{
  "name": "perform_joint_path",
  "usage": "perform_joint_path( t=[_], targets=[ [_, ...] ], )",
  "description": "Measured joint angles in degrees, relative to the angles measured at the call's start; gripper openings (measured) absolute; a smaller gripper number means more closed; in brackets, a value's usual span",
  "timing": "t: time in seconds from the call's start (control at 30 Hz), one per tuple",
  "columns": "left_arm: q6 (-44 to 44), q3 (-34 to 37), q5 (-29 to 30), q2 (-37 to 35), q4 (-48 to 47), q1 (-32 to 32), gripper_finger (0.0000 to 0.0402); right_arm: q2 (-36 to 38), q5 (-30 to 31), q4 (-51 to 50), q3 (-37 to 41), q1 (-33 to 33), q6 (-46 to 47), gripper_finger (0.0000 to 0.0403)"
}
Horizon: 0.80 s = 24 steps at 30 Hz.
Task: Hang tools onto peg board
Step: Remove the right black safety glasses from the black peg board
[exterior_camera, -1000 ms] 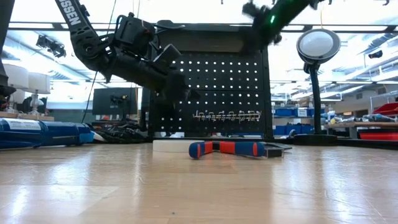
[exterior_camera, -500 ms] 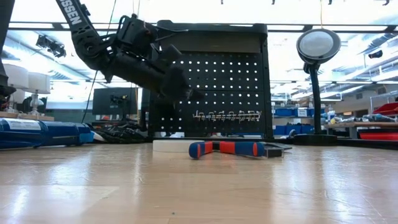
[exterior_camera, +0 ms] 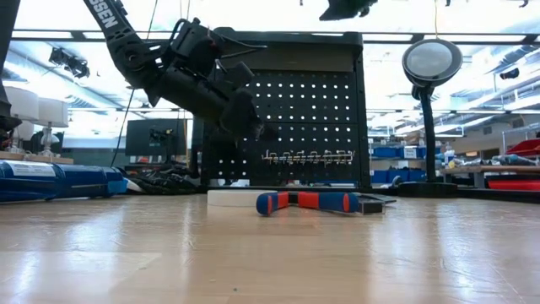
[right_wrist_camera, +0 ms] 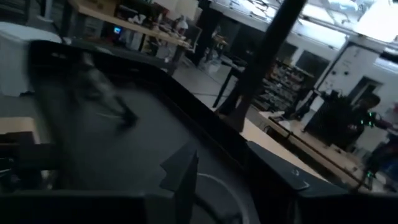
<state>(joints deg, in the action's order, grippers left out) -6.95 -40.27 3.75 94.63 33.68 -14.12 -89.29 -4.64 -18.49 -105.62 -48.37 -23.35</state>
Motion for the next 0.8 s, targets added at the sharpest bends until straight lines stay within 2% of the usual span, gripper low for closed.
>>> perform_joint_path(
  t=[0.17, 0.27, 0.47, 0.8],
  targets=[
    [0.39, 0.00, 0.00, 0.00, -0.33, 0.31, 0.0172, -3.67, -4.31, -0.28, -2.69, -4.51, 5.10, 0.0144],
    [1.20, 0.00, 0.00, 0.00, -0.32, 0.36, 0.0172, -4.31, -4.66, -0.32, -3.58, -6.34, 8.25, 0.0144],
    [1.08, 0.00, 0.02, 0.00, -0.28, 0.34, 0.0172, -4.40, -5.10, -4.31, -4.76, -9.11, 8.70, 0.0147],
    [-0.43, 0.00, 0.04, -0.01, 3.44, 0.35, 0.0172, -4.96, -15.39, -3.07, -5.01, -12.75, 12.42, 0.0147]
  ],
)
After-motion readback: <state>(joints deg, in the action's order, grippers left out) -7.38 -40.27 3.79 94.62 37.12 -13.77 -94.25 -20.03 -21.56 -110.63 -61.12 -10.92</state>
